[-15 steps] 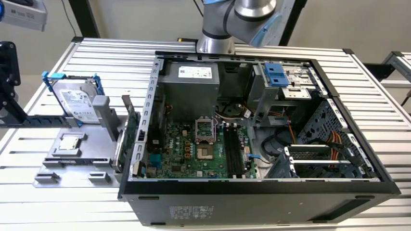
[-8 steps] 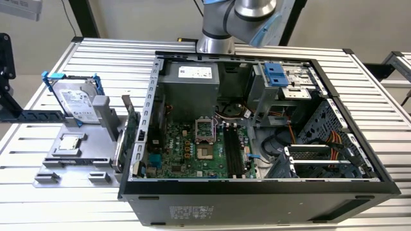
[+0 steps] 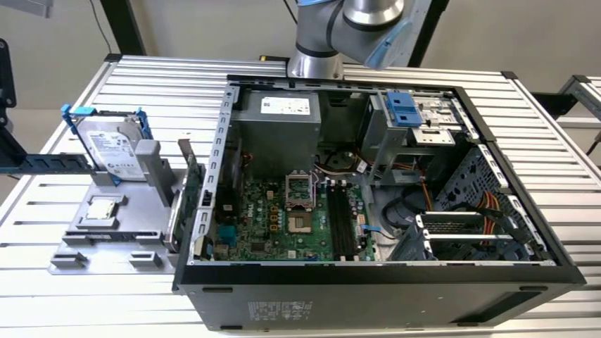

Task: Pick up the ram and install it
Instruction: 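Pick up the ram and move it above insertion slot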

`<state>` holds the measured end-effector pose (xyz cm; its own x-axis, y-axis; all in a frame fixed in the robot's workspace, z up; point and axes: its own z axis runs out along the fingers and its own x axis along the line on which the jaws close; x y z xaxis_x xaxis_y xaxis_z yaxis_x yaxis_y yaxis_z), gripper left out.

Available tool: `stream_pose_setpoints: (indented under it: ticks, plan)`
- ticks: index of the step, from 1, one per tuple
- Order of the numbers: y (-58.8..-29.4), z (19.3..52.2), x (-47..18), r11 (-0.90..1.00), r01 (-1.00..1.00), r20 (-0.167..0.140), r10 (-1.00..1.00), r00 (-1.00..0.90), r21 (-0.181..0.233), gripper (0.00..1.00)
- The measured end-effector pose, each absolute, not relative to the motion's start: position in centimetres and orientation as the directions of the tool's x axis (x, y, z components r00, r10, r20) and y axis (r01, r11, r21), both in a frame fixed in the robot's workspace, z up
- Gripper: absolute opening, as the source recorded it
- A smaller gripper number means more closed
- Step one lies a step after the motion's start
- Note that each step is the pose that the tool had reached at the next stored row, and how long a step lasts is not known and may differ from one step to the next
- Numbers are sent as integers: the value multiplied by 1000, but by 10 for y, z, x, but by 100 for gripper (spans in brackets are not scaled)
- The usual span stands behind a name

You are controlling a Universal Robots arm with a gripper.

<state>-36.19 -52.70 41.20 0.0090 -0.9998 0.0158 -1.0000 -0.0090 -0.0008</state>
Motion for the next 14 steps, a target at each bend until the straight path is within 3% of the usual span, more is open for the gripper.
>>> stream_pose_setpoints:
  ticks: [14]
  plan:
    - [-527, 413, -358, -9, -1000, 16, -1000, 9, -1, 0]
